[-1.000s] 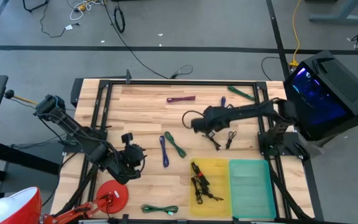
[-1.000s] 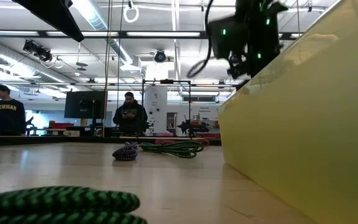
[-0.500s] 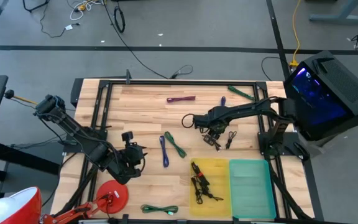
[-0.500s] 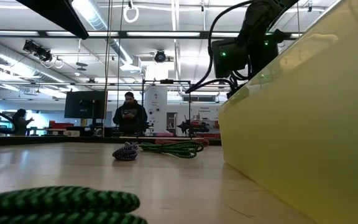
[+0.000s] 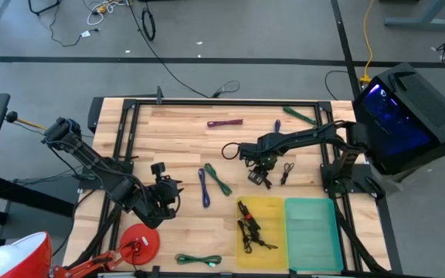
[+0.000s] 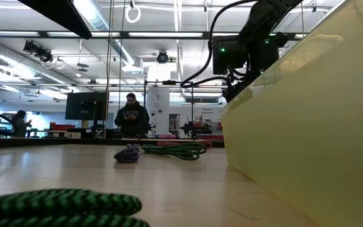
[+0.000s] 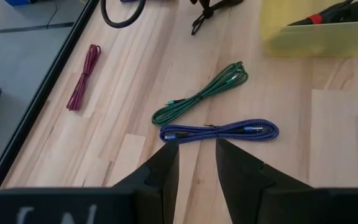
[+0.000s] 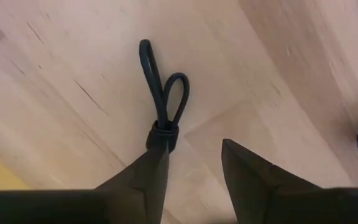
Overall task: Pick & Place USB Port
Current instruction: Put the black charger cable into the yellow bin
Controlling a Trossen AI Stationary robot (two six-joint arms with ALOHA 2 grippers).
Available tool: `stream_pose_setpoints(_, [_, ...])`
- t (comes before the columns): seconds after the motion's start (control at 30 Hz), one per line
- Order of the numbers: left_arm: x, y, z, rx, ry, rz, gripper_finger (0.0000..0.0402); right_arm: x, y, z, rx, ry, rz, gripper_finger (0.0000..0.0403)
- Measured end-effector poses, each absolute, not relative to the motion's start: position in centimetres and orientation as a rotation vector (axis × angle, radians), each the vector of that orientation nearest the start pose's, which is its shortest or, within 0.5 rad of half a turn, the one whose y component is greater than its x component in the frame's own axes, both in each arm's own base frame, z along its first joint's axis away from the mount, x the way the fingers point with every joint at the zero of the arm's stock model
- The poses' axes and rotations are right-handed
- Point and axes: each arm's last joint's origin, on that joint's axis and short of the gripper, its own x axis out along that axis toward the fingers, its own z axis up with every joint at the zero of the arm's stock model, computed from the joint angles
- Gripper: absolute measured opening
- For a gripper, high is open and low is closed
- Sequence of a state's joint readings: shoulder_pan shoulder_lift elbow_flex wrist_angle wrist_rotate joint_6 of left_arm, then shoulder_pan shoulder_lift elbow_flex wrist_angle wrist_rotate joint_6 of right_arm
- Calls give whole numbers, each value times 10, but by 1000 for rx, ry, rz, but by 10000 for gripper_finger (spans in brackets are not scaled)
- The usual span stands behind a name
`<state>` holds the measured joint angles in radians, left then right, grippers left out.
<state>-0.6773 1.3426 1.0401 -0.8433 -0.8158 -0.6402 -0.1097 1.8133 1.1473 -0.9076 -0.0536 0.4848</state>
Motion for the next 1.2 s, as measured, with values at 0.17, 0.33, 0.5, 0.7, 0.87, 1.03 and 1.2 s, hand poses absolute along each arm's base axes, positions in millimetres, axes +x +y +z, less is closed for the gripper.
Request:
stream_pose_setpoints(0.17, [207,-139,265,175,740,372,112,312,-33,159,536,1524,-403,153])
stream_pose_setpoints(0.33, [207,-138,265,175,739,377,112,312,-36,159,587,1525,-372,153])
stream_pose_setpoints(0.5, [208,-138,265,174,739,380,112,314,-39,161,607,1497,-352,153])
stream_pose_setpoints(0.7, [208,-138,265,169,743,376,112,323,-27,161,522,1425,-352,153])
stream_pose_setpoints(0.87, [208,-138,265,169,743,376,112,319,-27,160,505,1457,-386,153])
stream_pose_setpoints(1.03, [208,-138,265,168,744,375,112,316,-27,160,492,1480,-409,153])
stream_pose_setpoints(1.2, [208,-138,265,167,744,375,112,320,-26,160,490,1450,-395,153])
